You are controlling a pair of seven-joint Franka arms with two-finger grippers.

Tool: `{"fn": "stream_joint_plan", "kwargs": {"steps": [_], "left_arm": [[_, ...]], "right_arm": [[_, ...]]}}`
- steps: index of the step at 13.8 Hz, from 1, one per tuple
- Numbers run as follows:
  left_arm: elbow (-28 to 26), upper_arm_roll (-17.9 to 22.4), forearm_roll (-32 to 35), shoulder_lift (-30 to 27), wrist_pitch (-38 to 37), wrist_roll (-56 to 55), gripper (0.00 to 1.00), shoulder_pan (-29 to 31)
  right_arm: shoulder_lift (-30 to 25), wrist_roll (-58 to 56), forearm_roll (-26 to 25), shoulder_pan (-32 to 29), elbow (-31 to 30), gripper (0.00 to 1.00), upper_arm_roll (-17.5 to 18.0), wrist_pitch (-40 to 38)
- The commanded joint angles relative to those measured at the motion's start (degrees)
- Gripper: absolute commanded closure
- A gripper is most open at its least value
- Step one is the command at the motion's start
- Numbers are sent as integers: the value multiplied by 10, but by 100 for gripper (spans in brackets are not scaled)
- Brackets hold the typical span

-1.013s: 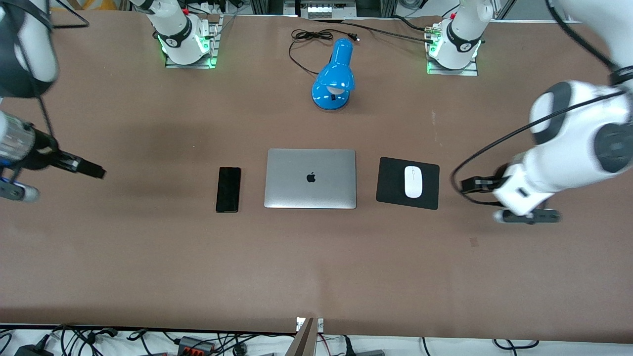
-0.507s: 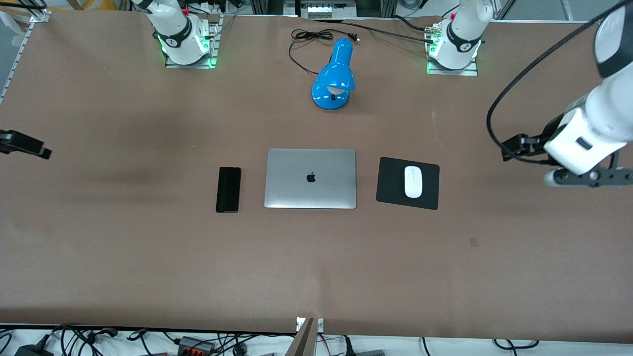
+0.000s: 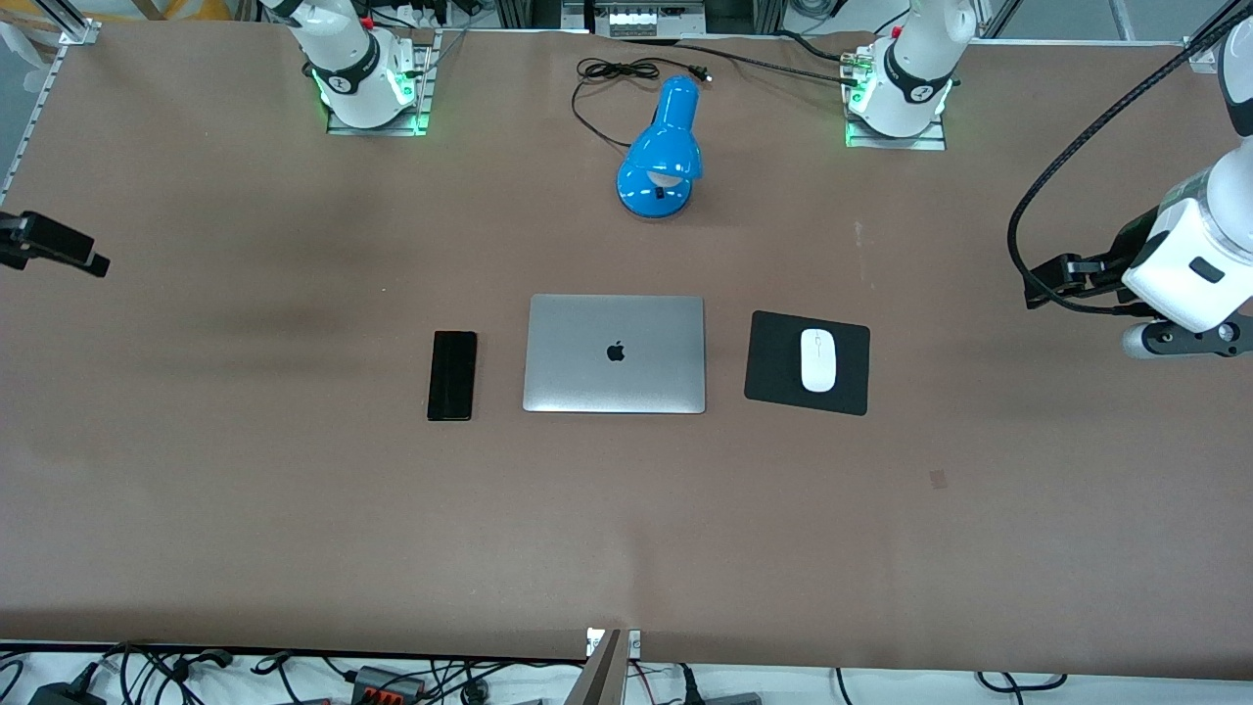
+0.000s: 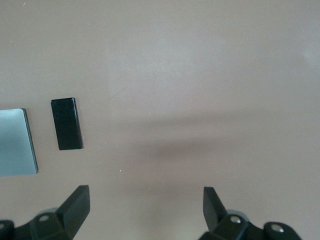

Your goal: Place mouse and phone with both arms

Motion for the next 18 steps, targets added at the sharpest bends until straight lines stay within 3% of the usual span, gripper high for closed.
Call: {"fn": "stream_joint_plan", "kwargs": {"steps": [1,2,3,7,11,15,18], "left_arm": [[-199,132,-77,-142,105,7,0,-78],[-247,142,-81,-173,142,40,0,-84],[-260,142,-80,-185,150,84,0,-84],[-252,137,-69,-184,138,110,0,-83],[-252,92,-46,-190,134,96,0,-48],[-255,92,-51,-190,119,77,0,-47],[-289,100,-57,-213,153,82,0,-48]], "right_arm": [[-19,1,-39,18,-22,0,7,5],[-19,3,-51,26,-22,0,7,6],[-19,3,-55,33,-21,0,6,6],[-16,3,-55,29,-19,0,2,20],[-15,3,-55,31,-19,0,3,21],[-13,-4,-55,32,-14,0,2,24],[-13,3,-54,34,-14,0,5,19]]}}
